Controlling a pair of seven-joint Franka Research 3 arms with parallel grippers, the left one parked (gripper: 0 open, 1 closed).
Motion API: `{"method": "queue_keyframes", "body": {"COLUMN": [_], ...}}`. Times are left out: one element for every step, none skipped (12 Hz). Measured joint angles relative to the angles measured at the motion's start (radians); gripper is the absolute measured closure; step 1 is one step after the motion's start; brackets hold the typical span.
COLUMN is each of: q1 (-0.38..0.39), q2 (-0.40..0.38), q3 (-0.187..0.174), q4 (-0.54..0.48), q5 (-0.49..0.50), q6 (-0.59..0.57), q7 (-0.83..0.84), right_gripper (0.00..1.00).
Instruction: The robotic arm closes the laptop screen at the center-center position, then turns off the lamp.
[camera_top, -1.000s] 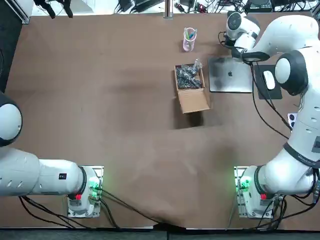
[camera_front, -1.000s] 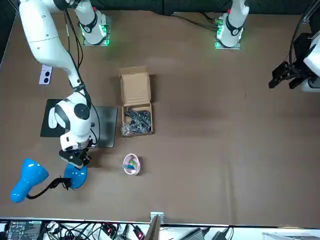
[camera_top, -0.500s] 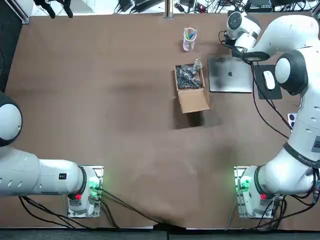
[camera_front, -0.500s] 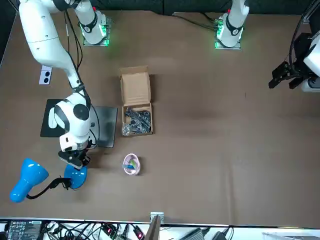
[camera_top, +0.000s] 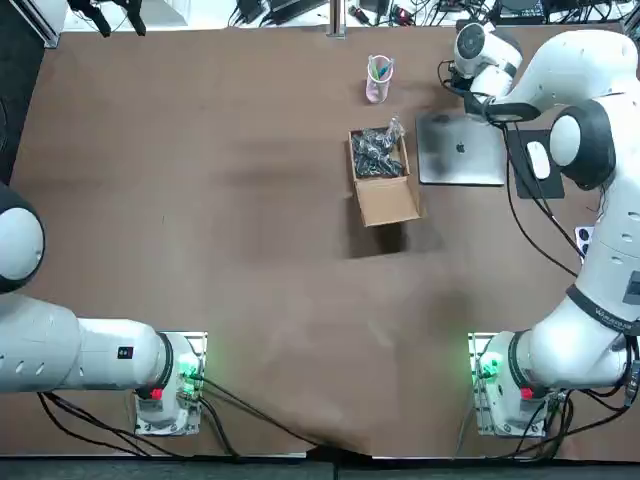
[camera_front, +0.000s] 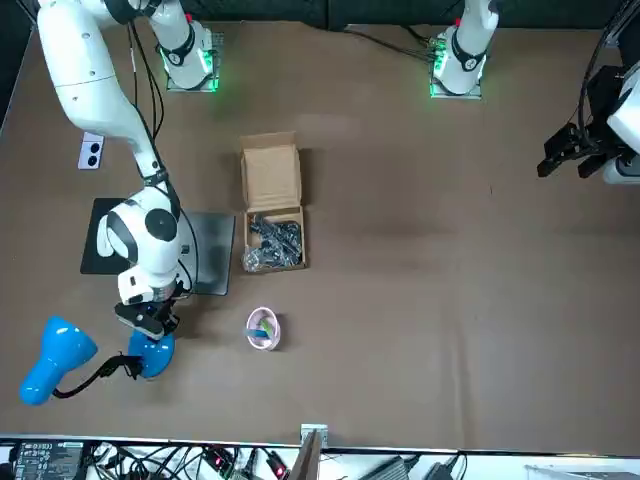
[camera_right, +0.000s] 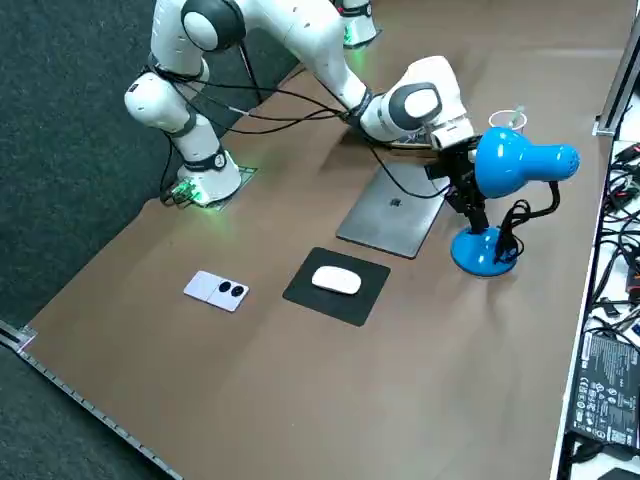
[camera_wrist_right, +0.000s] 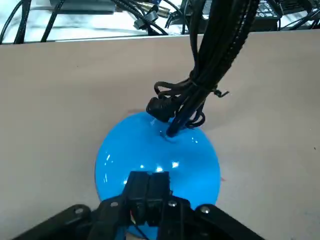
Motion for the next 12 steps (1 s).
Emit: {"method": "queue_keyframes", "body": {"q1": [-0.001, -0.002, -0.002, -0.002, -0.002, -0.002, -0.002, -0.003, -0.004, -0.004, -0.004, -0.004], "q2": [0.001, 0.003, 0.005, 0.008, 0.011, 0.015, 0.018, 0.019, 0.019, 0.019, 0.019, 0.019], "q3": [0.000, 0.000, 0.000, 0.000, 0.000, 0.000, 0.000, 0.000, 0.000, 0.000, 0.000, 0.000], "q4": [0.002, 0.004, 0.007, 0.011, 0.017, 0.023, 0.028, 0.032, 0.042, 0.046, 0.050, 0.053], "q5": [0.000, 0.000, 0.000, 0.000, 0.000, 0.000, 0.000, -0.002, -0.013, -0.015, -0.017, -0.018], "q6": [0.001, 0.003, 0.006, 0.008, 0.009, 0.009, 0.009, 0.009, 0.009, 0.009, 0.009, 0.009], "q7": [0.000, 0.000, 0.000, 0.000, 0.000, 0.000, 0.000, 0.000, 0.000, -0.001, -0.002, -0.002], "right_gripper": [0.98, 0.98, 0.98, 0.98, 0.98, 0.98, 0.98, 0.98, 0.98, 0.98, 0.98, 0.98]}}
